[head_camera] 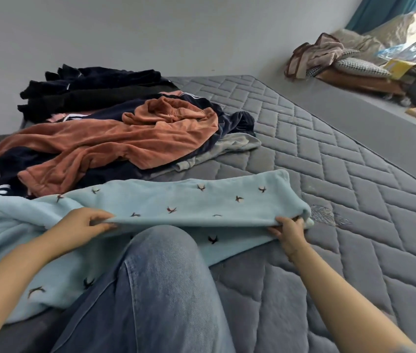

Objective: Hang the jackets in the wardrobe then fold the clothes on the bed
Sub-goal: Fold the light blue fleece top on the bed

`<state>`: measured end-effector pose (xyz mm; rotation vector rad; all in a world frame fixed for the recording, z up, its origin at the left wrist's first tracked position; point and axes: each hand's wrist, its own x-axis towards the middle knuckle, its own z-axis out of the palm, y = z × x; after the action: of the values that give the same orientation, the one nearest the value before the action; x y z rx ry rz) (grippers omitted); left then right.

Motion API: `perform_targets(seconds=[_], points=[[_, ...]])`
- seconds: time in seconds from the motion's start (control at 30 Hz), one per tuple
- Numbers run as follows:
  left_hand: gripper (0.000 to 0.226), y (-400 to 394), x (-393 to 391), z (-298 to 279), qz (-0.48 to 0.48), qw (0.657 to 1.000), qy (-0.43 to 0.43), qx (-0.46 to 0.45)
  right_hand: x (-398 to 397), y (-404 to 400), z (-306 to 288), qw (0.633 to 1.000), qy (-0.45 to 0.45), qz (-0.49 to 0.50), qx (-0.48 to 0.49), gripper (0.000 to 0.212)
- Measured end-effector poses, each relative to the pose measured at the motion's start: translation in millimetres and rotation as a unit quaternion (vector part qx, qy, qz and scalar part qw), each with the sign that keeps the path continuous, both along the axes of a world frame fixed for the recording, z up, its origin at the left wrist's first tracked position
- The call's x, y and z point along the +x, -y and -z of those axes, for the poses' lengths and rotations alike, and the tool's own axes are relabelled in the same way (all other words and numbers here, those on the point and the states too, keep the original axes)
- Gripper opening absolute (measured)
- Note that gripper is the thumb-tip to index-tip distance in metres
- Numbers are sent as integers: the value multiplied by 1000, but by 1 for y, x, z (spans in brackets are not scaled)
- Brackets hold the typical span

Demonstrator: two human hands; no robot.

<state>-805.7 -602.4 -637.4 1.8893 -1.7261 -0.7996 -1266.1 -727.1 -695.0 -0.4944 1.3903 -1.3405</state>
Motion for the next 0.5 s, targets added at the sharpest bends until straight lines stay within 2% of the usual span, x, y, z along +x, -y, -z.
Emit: perform_targets(seconds=[0.07, 0.17, 0.23, 0.33, 0.4, 0.5], points=[[17, -10, -4, 7, 14, 999, 13, 35, -6, -8, 14, 999, 36, 10, 35, 76], [24, -21, -9, 19, 4, 999, 14, 44, -12, -2, 11, 999, 26, 3, 21, 77], [26, -25, -11, 23, -16, 999, 9, 43, -20, 10, -3, 1000, -22, 19, -5, 83], [20, -27, -11, 24, -28, 999, -2, 43, -36, 21, -11, 994, -96, 34, -33, 76], [10, -27, -11, 22, -24, 999, 1, 43, -43, 18, -4, 989, -143, 34, 18, 66], [11, -24, -9, 23, -34, 998, -15, 49, -33, 5, 6, 979, -190, 21, 64, 55]])
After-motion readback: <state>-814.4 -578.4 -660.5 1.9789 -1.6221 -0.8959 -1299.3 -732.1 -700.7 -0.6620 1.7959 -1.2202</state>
